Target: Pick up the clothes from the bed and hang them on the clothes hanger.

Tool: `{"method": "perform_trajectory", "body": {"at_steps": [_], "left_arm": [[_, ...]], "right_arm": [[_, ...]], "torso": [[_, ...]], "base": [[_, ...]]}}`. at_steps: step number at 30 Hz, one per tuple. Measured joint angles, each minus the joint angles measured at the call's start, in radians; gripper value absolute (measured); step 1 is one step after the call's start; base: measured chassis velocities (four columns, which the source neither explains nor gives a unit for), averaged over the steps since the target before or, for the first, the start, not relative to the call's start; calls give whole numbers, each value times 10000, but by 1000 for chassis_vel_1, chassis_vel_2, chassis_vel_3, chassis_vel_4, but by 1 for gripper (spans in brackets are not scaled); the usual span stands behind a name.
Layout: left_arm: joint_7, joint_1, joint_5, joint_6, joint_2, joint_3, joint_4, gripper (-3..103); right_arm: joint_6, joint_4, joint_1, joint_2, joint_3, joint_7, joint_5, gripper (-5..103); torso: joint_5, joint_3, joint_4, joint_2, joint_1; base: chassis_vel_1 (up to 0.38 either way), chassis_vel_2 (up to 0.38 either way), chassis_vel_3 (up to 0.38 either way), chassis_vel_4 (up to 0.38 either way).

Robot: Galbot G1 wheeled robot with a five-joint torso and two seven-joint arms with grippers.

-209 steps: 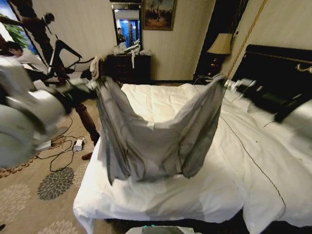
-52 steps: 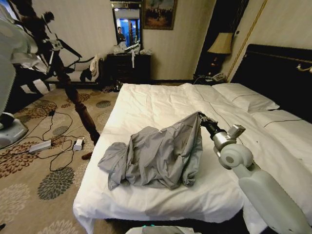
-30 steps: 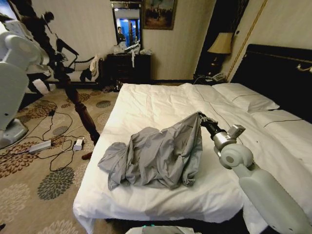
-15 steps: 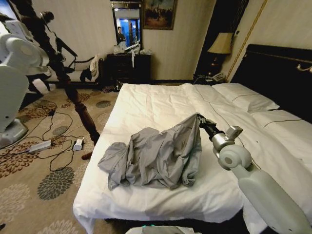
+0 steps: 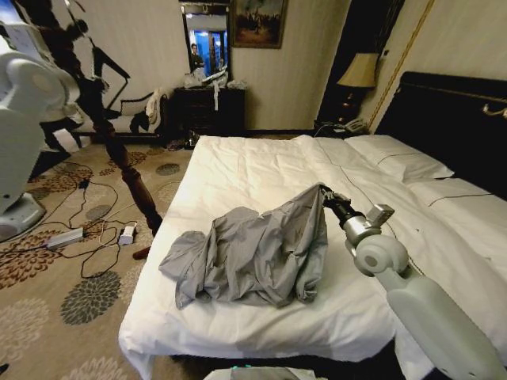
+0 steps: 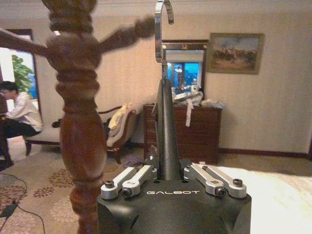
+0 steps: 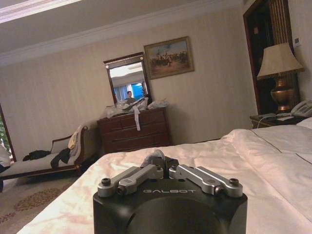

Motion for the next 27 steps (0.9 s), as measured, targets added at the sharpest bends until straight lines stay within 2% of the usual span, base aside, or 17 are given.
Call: {"method": "perform_trajectory", "body": {"at_steps": [4, 7, 8, 11, 13, 14, 17, 19, 27], "left_arm": [[371, 467, 205, -170, 176, -198, -341, 17], [1290, 1246, 549, -591, 468, -574, -717, 17], [1290, 1246, 549, -591, 468, -574, -717, 17], [1941, 2001, 638, -971, 675, -975, -994, 17], [3084, 2985, 631, -1375, 993, -1390, -1371, 17], [3084, 2985, 631, -1375, 993, -1390, -1371, 17], [4385, 3817, 570, -1876, 1370, -1500, -1783, 17], [4949, 4220, 794, -2362, 1455, -1513, -1933, 17], [5822, 5386, 984, -3012, 1591, -1739, -2697, 17]], "right_arm": [[0, 2, -2, -5, 1, 1, 3, 0], [0, 2, -17, 7, -53, 0, 3, 0], [0, 2, -17, 7, -53, 0, 3, 0], [0, -15, 9, 49, -149, 0, -4, 0], [0, -56, 52, 64, -252, 0, -14, 0], [0, -56, 52, 64, -252, 0, -14, 0], [0, -65, 56, 55, -273, -2, -15, 0], [0, -69, 58, 49, -273, 2, -14, 0], [-5, -98, 38, 28, -286, 31, -23, 0]], "torso": [[0, 0, -1, 0, 0], [2, 0, -2, 0, 0], [2, 0, -2, 0, 0], [2, 0, -1, 0, 0], [-4, 0, 0, 0, 0], [-4, 0, 0, 0, 0], [1, -1, 3, 0, 0], [3, -1, -2, 0, -2], [4, -1, -3, 0, -1]], "base": [[0, 0, 0, 0], [0, 0, 0, 0], [0, 0, 0, 0], [0, 0, 0, 0], [0, 0, 0, 0], [0, 0, 0, 0], [0, 0, 0, 0], [0, 0, 0, 0], [0, 0, 0, 0]]}}
